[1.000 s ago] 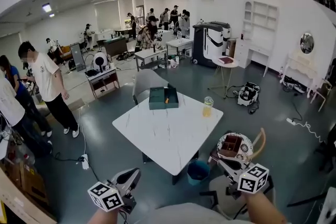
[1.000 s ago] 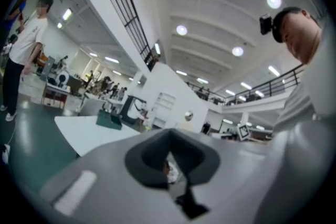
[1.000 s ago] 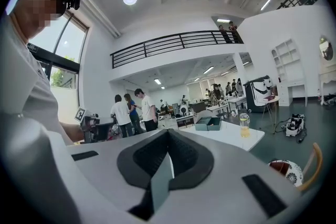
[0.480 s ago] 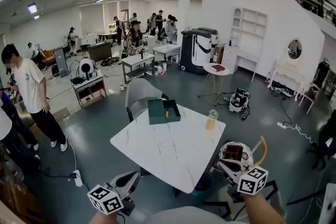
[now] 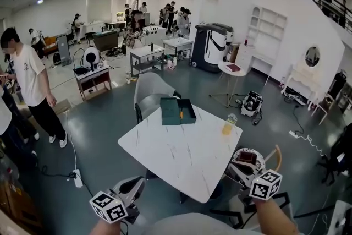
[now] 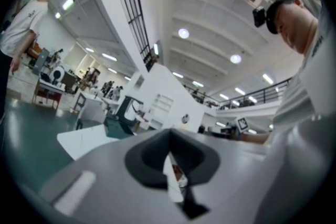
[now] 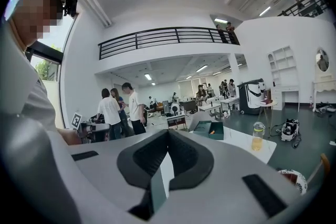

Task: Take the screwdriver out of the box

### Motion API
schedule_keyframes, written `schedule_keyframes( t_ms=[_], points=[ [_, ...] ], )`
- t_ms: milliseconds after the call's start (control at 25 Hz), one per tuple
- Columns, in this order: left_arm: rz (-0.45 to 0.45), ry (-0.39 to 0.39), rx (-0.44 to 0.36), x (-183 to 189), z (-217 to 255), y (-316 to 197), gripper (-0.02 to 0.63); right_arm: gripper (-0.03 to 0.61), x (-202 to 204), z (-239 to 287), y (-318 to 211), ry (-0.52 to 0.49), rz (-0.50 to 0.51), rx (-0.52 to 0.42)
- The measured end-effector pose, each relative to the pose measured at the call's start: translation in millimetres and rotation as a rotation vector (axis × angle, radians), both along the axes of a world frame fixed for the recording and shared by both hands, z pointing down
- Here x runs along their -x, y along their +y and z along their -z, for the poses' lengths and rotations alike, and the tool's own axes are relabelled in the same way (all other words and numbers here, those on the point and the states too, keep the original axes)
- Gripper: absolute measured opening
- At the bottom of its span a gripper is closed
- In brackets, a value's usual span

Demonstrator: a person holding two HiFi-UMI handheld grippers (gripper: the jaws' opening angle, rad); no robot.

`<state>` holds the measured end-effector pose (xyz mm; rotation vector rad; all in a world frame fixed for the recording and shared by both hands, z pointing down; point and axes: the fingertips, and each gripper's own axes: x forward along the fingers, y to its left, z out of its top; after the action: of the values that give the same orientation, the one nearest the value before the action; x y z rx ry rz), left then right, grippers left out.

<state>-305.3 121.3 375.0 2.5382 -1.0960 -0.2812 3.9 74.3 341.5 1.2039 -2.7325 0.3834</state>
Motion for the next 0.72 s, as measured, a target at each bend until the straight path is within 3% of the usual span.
schedule_keyframes(
  t_ms=[400,720],
  points=[
    [0.119,-0.014,0.036,23,-10,0,0.002,0.008,21,-13,-40,-0.002,0.102,0.039],
    [0.222,-0.041,0.049,-11,-15,-40,0.002,0.008,2,-26,-115,-0.043,0.209,0.039]
  ],
)
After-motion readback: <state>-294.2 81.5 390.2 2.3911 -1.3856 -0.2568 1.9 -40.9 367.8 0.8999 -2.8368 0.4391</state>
